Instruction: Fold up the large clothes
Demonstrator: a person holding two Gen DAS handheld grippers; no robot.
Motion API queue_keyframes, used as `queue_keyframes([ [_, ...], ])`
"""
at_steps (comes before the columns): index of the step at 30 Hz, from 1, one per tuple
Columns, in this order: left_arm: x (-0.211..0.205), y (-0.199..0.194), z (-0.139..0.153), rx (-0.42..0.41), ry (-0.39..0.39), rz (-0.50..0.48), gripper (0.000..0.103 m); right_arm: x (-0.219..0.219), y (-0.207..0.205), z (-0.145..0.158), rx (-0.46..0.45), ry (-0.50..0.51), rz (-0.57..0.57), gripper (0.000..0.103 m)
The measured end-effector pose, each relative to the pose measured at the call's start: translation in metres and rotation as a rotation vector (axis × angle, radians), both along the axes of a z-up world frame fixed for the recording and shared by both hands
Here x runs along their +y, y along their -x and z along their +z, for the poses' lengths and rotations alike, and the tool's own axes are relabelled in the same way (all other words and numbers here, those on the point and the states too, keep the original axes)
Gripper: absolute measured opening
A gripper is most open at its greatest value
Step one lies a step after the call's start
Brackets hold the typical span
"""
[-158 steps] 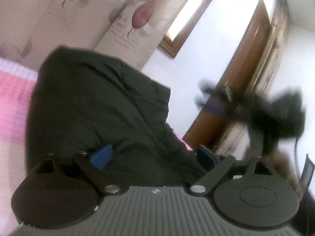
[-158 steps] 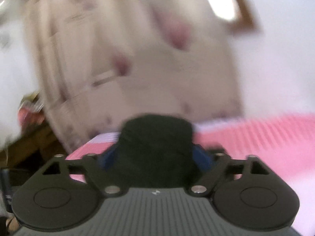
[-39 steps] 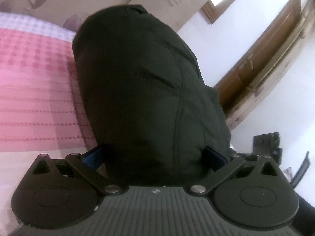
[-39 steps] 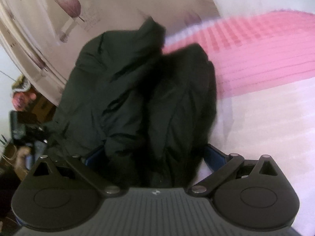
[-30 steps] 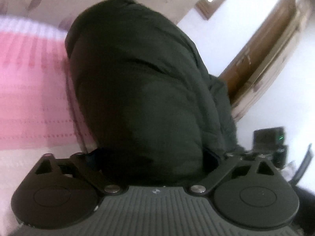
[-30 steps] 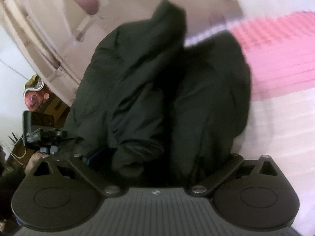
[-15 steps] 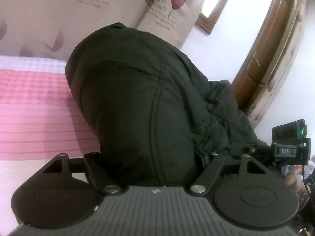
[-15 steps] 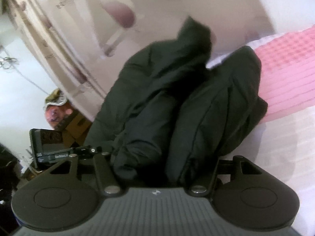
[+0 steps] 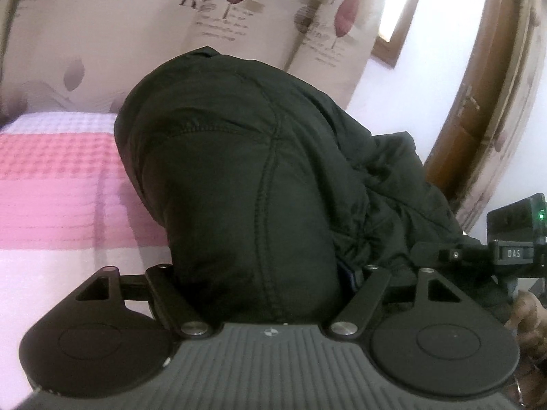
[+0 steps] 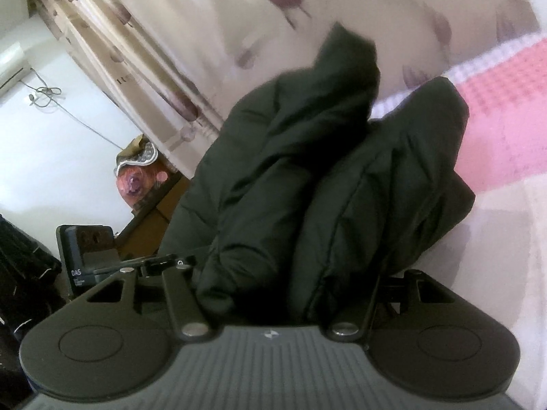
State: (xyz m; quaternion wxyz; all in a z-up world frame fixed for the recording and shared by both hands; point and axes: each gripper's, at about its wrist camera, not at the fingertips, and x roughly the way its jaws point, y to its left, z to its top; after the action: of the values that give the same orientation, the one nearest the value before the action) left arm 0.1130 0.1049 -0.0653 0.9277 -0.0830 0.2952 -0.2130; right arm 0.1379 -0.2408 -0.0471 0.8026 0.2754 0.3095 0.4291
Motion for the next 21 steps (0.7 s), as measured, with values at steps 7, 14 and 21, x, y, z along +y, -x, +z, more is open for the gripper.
queue_keyframes([
  [7, 0.01, -0.001, -0.007, -0.005, -0.005, 0.022, 0.076, 0.007, -0.002, -0.026, 0.07, 0.007, -0.044, 0.06],
  [14, 0.009, 0.005, -0.013, -0.028, -0.051, 0.085, 0.095, 0.007, -0.002, -0.039, 0.083, 0.043, -0.072, 0.066],
  [21, -0.013, 0.037, 0.001, -0.176, -0.278, 0.222, 0.103, 0.002, 0.021, -0.017, 0.012, 0.09, -0.187, 0.081],
])
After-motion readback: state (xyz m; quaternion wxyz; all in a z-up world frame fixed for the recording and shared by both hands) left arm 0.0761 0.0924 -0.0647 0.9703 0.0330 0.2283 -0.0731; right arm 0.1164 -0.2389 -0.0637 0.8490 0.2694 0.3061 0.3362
